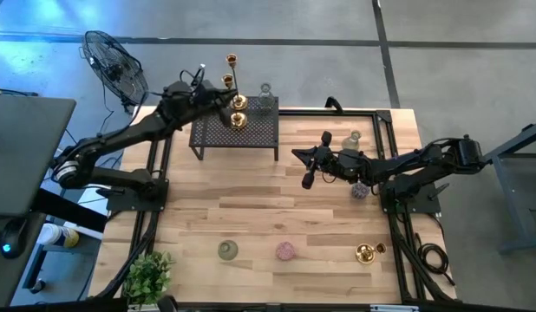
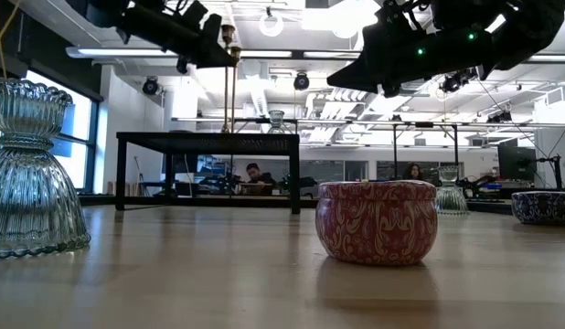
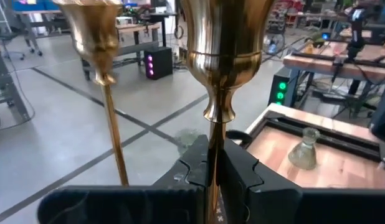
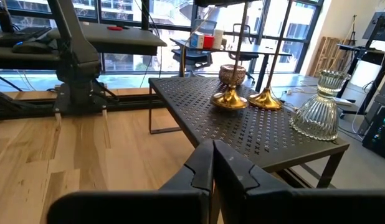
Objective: Pick & Place candle stick holders
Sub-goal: Put the left gold candle holder on the shelf aligned with the other gold candle holder
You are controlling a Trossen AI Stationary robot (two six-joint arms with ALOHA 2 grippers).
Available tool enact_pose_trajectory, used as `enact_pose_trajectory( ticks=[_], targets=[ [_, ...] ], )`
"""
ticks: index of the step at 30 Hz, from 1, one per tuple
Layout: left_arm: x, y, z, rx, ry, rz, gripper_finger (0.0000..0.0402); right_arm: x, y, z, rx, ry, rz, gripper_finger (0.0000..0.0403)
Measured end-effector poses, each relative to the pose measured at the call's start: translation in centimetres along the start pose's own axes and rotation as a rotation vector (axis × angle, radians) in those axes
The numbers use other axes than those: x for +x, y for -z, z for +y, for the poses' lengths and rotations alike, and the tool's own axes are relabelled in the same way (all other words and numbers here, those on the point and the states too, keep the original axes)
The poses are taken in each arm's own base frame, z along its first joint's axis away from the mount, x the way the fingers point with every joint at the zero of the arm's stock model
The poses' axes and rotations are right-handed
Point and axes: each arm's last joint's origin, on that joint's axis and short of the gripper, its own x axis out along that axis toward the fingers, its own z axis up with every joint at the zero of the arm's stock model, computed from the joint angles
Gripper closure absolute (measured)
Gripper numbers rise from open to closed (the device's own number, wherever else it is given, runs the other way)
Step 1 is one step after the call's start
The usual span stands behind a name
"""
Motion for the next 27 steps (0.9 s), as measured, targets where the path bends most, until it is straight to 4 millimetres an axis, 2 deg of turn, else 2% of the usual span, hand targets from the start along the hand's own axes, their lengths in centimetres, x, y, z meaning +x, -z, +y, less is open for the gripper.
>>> enact_pose_trajectory(
  ticks=[13, 22, 27],
  targets=[
    [1.3, 0.9, 0.2, 0.016, -0.046, 0.017, 0.0389, 0.0, 0.0, 0.0, -0.001, -0.004, 0.002, 0.0402],
    [1.5, 0.9, 0.2, 0.017, -0.050, 0.004, 0.0388, 0.0, 0.1, 0.0, -0.003, -0.004, 0.007, 0.0402],
    [1.5, 0.9, 0.2, 0.018, -0.082, 0.006, 0.0371, 0.0, 0.1, 0.0, -0.004, -0.004, 0.010, 0.0401]
  ],
)
